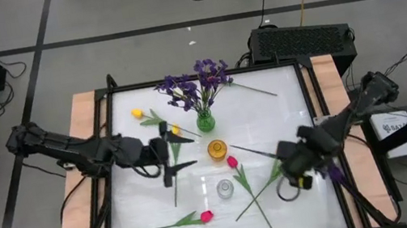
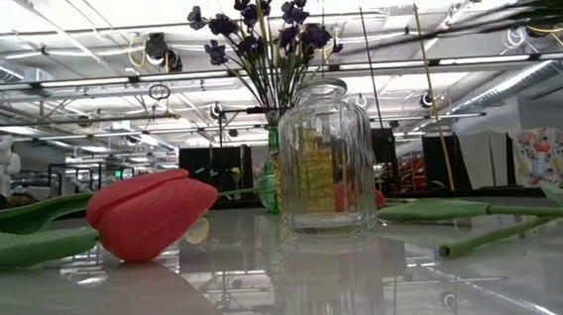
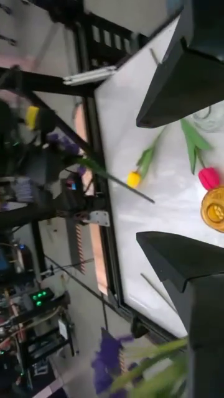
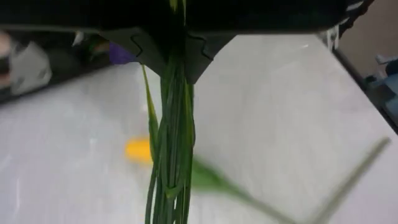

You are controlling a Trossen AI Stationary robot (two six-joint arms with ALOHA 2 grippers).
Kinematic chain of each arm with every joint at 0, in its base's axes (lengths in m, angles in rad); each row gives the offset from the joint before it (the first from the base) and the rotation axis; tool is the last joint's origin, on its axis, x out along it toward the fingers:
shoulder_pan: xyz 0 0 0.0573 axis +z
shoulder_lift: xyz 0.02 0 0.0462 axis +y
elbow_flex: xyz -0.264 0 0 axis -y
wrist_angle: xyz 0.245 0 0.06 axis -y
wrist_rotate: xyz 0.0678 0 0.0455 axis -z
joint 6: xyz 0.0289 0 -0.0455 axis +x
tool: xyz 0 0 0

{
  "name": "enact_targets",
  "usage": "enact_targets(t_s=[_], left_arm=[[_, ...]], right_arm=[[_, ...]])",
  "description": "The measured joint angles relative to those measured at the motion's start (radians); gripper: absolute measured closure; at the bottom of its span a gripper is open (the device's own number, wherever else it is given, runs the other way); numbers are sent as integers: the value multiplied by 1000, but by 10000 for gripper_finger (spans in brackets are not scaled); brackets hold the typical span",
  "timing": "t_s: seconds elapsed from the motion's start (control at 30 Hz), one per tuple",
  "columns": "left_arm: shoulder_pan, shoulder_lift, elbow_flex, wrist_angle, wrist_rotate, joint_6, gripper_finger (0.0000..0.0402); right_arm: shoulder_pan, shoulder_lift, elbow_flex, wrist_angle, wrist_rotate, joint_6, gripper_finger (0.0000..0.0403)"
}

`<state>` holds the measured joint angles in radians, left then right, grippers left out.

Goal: Sort flowers into vase by color
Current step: Put the purple flowers into the green vase

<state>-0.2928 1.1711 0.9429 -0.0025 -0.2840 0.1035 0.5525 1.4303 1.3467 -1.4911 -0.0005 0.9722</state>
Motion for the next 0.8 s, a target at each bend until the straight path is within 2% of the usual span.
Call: enact_targets(t_s=[0.13,0.33,0.57,0.8], left_arm=[[-27,134,138,-50,-53,68,109],[-38,381,369,-175,-83,179,109],[-1,631,635,-414,-73,192,109],[61,770,757,-525,-31,182,109]], right_arm=[[-93,4,23,21,14,-136,397],[-171,26,24,45,-63,-276,397],[-187,31,24,49,-104,-327,397],[-188,31,24,50,-104,-338,397]])
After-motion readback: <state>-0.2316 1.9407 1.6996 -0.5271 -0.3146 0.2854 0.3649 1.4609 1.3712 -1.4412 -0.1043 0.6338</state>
